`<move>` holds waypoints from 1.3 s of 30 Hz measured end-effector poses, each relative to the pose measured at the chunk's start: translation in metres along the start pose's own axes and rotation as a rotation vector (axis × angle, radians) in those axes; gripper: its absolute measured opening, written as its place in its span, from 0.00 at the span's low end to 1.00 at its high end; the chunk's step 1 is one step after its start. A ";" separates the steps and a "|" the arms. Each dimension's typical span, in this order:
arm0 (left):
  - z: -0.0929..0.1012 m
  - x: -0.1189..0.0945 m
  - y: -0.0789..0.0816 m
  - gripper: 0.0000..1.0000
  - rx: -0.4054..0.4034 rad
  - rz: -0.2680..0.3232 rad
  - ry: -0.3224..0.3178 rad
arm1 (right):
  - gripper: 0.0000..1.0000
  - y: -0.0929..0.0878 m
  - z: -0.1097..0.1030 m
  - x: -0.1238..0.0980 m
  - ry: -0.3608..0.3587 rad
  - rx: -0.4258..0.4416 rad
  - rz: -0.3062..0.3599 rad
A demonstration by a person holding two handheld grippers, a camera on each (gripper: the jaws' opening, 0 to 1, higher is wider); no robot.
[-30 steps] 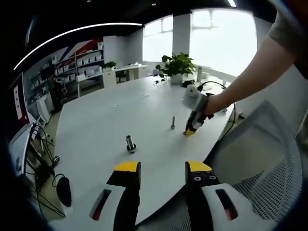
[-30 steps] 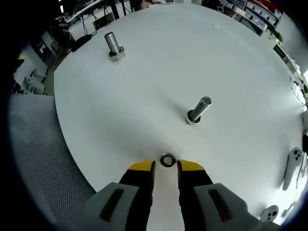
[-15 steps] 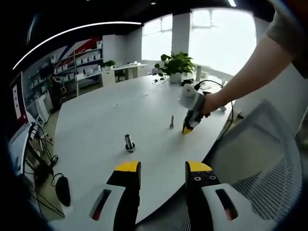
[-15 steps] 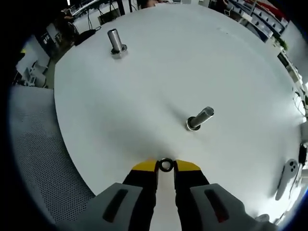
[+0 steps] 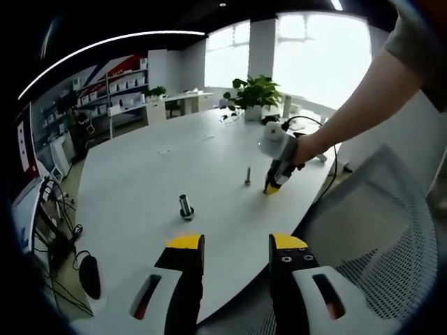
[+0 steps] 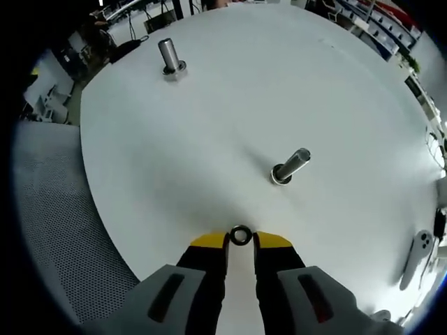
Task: Place the washer onto the threaded stud by aligning its center hole with the stud, sliding it down to the base, and recovering from edge contact or off-axis alignment until the washer reaches the visible bottom stop.
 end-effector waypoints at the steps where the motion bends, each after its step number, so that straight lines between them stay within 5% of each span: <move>1: 0.000 0.000 0.000 0.35 0.001 -0.002 0.000 | 0.15 0.000 -0.001 0.000 0.000 -0.019 -0.003; 25: 0.000 0.000 -0.002 0.35 0.005 -0.016 0.015 | 0.14 0.030 -0.005 0.008 -0.055 0.002 -0.312; 31: -0.003 -0.001 -0.001 0.35 -0.008 -0.005 0.027 | 0.15 0.021 -0.007 0.003 -0.055 -0.013 -0.243; 39: -0.002 -0.001 0.000 0.35 -0.005 -0.002 0.028 | 0.14 -0.006 -0.001 -0.002 -0.001 0.050 0.037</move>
Point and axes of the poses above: the point that each gripper's makers call its tool centre point, and the gripper's own axes: x roughly forward along the fingers, z roughly to its right, y roughly out of its top, the point moved 10 cm from there along -x, roughly backward along the fingers, and after that the axes turned 11 degrees about x, right-handed, at the moved point
